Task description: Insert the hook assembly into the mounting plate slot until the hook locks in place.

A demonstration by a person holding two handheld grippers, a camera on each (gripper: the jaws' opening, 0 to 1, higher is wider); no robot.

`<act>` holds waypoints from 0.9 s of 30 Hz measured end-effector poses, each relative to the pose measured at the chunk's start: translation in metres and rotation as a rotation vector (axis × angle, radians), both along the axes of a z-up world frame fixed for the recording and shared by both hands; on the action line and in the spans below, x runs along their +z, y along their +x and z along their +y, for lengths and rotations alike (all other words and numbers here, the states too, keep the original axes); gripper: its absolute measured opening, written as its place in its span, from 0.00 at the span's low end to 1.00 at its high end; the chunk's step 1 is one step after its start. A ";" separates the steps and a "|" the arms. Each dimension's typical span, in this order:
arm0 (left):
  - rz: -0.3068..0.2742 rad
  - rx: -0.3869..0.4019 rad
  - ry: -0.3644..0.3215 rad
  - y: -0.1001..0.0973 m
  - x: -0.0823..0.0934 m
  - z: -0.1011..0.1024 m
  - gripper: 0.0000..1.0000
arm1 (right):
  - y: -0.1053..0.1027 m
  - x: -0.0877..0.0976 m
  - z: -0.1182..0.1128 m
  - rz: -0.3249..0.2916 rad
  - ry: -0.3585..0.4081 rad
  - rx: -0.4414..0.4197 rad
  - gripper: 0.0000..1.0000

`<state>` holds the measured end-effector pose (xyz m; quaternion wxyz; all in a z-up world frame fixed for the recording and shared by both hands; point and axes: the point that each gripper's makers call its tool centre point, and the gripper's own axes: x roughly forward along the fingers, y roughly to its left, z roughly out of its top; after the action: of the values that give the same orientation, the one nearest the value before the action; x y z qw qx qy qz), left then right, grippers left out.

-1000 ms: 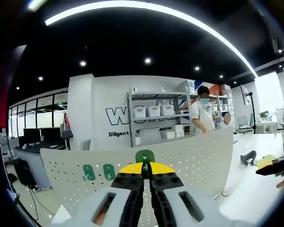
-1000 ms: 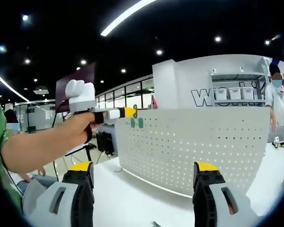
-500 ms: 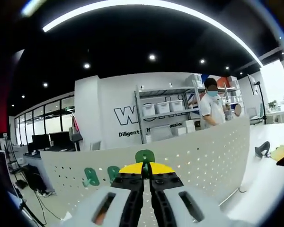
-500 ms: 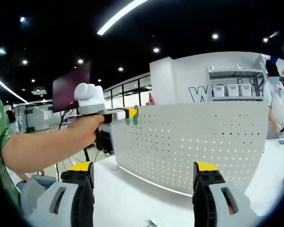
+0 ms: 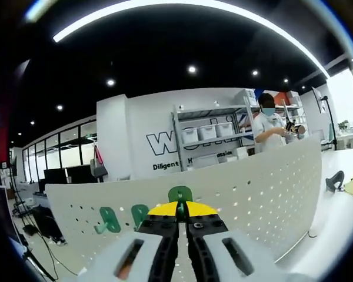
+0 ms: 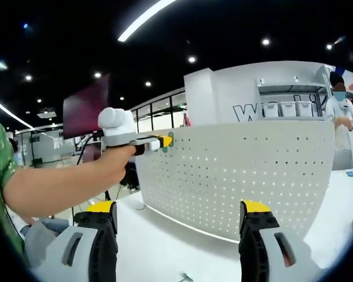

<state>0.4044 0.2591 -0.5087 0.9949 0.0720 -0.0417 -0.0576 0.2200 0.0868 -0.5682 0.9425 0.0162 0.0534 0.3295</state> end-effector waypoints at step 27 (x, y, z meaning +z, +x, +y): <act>-0.050 0.015 -0.029 0.010 -0.008 0.002 0.03 | 0.009 -0.011 0.000 0.037 -0.008 0.001 0.85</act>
<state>0.4146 0.2610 -0.5164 0.9949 0.0595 -0.0667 -0.0476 0.2291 0.0867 -0.5796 0.9413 0.0186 0.0721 0.3293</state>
